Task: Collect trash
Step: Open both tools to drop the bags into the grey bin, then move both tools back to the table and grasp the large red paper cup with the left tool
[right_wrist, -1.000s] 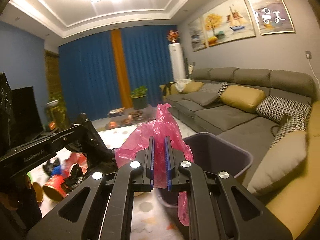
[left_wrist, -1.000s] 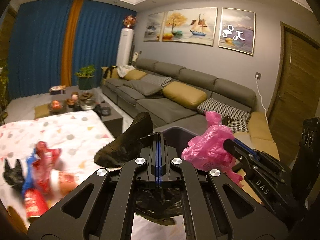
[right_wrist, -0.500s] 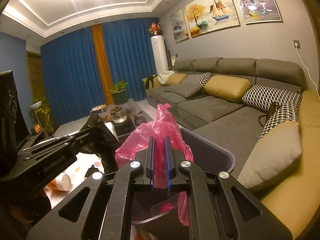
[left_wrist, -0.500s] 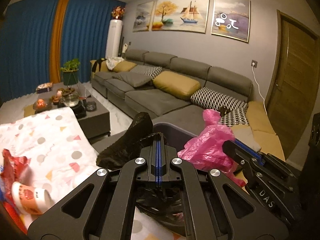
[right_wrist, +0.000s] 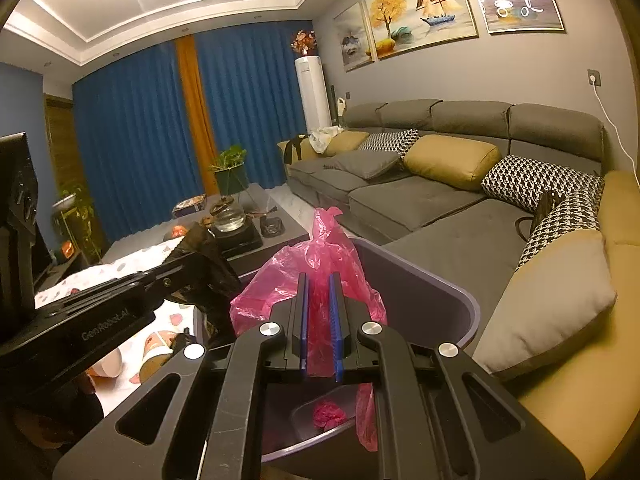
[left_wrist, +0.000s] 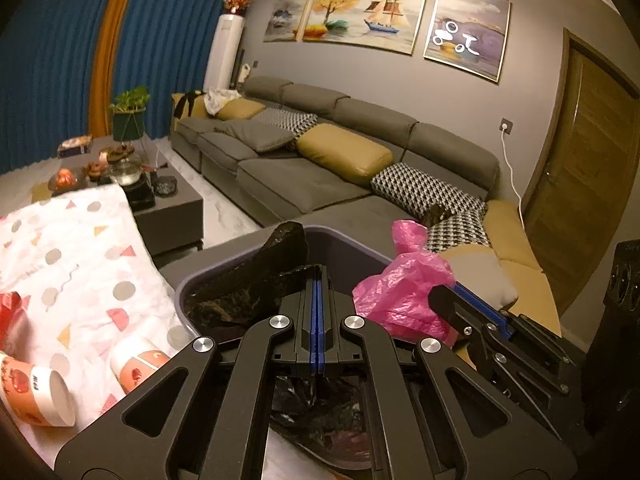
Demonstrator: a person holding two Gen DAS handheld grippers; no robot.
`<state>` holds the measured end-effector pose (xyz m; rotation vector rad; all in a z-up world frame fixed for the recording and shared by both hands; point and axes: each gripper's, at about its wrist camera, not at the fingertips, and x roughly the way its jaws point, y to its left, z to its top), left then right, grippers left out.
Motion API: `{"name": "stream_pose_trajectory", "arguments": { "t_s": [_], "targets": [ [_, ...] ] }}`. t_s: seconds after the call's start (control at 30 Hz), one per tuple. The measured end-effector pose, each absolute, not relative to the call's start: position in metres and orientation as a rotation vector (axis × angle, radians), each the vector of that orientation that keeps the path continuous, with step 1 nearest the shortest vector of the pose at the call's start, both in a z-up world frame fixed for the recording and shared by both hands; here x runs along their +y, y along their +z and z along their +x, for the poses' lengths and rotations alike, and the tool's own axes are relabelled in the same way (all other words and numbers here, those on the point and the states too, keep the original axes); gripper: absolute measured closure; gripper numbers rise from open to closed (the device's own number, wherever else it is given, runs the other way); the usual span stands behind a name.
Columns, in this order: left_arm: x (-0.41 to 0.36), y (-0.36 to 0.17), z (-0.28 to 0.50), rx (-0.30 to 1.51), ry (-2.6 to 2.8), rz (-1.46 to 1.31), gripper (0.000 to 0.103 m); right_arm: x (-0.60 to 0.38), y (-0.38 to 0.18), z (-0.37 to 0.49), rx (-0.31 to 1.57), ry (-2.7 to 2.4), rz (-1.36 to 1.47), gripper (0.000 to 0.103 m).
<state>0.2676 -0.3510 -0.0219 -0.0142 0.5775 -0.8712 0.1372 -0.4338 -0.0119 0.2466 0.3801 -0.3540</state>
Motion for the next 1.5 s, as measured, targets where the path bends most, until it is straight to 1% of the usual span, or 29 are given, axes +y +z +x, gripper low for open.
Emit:
{"name": "stream_pose_trajectory", "arguments": {
  "t_s": [0.03, 0.07, 0.13, 0.17, 0.2, 0.23, 0.27, 0.33, 0.43, 0.53, 0.6, 0.67, 0.87, 1.17, 1.4, 1.5],
  "targets": [
    [-0.352, -0.023, 0.269, 0.581, -0.866, -0.010, 0.092, -0.435, -0.011, 0.139, 0.384, -0.354, 0.247, 0.092],
    [-0.351, -0.024, 0.270, 0.584, -0.858, -0.011, 0.086, -0.437, -0.011, 0.140, 0.387, -0.354, 0.249, 0.091],
    [-0.346, -0.022, 0.269, 0.580, -0.845, -0.029, 0.055, -0.437, -0.011, 0.141, 0.390, -0.354, 0.256, 0.091],
    [-0.343, -0.022, 0.269, 0.574, -0.830, -0.043, 0.048, -0.438, -0.011, 0.141, 0.389, -0.352, 0.256, 0.085],
    [-0.336, -0.020, 0.269, 0.560, -0.808, -0.060, 0.038, -0.439, -0.009, 0.141, 0.388, -0.353, 0.254, 0.081],
    [-0.331, -0.018, 0.269, 0.553, -0.799, -0.069, 0.031, -0.439, -0.008, 0.141, 0.383, -0.357, 0.252, 0.074],
    [-0.325, -0.016, 0.269, 0.543, -0.777, -0.082, 0.028, -0.440, -0.008, 0.140, 0.380, -0.362, 0.251, 0.068],
    [-0.314, -0.012, 0.267, 0.522, -0.746, -0.094, 0.020, -0.438, -0.005, 0.138, 0.372, -0.364, 0.255, 0.064],
    [-0.297, -0.006, 0.259, 0.487, -0.689, -0.090, 0.012, -0.435, -0.001, 0.136, 0.362, -0.372, 0.248, 0.062],
    [-0.276, -0.001, 0.246, 0.444, -0.626, -0.092, 0.007, -0.430, 0.003, 0.130, 0.343, -0.372, 0.249, 0.054],
    [-0.263, 0.003, 0.235, 0.425, -0.586, -0.083, 0.006, -0.422, 0.007, 0.123, 0.328, -0.370, 0.242, 0.050],
    [-0.250, 0.006, 0.225, 0.407, -0.552, -0.078, 0.006, -0.412, 0.009, 0.117, 0.316, -0.372, 0.231, 0.041],
    [-0.199, 0.008, 0.196, 0.392, -0.413, -0.067, 0.006, -0.373, 0.008, 0.098, 0.301, -0.322, 0.181, 0.034],
    [-0.099, -0.006, 0.163, 0.382, -0.168, -0.061, 0.006, -0.313, 0.002, 0.085, 0.321, -0.201, 0.167, 0.032],
    [-0.014, -0.029, 0.153, 0.440, 0.039, -0.058, 0.006, -0.272, -0.008, 0.078, 0.342, -0.119, 0.181, 0.032],
    [0.010, -0.037, 0.152, 0.465, 0.087, -0.073, 0.006, -0.255, -0.009, 0.077, 0.347, -0.089, 0.171, 0.032]
  ]
}}
